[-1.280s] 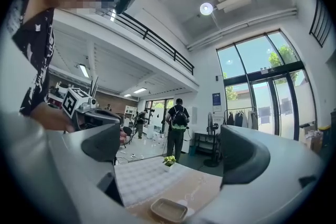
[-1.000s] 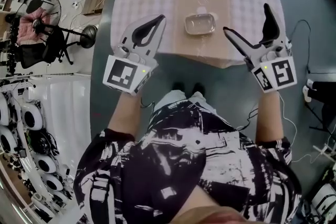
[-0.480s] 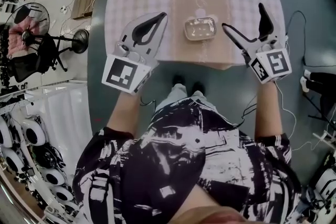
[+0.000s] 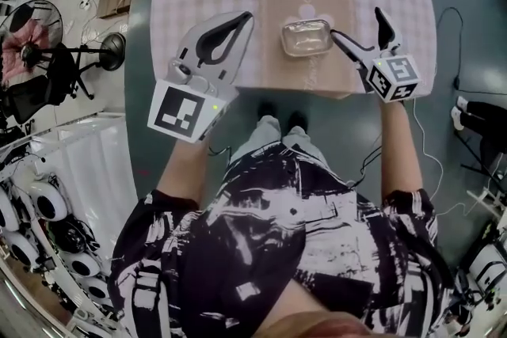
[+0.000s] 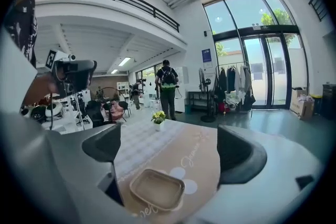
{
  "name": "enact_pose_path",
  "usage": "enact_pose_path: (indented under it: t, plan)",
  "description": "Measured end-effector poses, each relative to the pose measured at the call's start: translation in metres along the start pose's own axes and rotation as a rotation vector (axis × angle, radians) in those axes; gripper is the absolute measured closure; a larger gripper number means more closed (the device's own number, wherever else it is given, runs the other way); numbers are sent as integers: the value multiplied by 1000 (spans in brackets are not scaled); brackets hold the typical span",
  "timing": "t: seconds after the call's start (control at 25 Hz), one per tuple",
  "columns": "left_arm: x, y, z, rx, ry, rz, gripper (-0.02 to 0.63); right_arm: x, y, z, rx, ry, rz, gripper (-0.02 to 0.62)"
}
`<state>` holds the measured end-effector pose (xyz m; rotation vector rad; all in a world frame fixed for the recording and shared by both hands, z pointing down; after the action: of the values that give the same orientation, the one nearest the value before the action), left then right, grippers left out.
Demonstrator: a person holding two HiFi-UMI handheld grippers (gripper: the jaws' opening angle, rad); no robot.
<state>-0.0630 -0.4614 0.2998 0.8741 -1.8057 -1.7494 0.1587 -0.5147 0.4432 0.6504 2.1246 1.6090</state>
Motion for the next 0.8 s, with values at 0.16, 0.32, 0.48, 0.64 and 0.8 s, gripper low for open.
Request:
enact_pose_path:
  t: [0.16,0.32,0.48,0.64,0.8]
  plan:
    - [6,10,1,21,-7,21,606,-4,40,-23,72,-32,-37,26]
    - [13,23,3,51,-20,30,606,-10,87,-42,159,-63,-94,26]
    - [19,34,4,67,-31,32,606,-19,131,-59,243,-74,-169,29]
    - [23,40,3,75,-39,36,606,-26,166,-69,323,-84,-218,49]
    - [28,43,3,90,-50,43,606,-32,185,-73,368,-90,-249,98]
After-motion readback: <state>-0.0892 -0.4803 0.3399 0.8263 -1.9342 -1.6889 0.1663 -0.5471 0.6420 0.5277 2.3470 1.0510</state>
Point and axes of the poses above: the fingertips, and each gripper's own axes: z backward along the fingers, x to its left, y out of its underside, the point moved 2 cm from there along z, backward along the fingers, and after that the axes turned 1 degree about z, right-handed, at the moved point
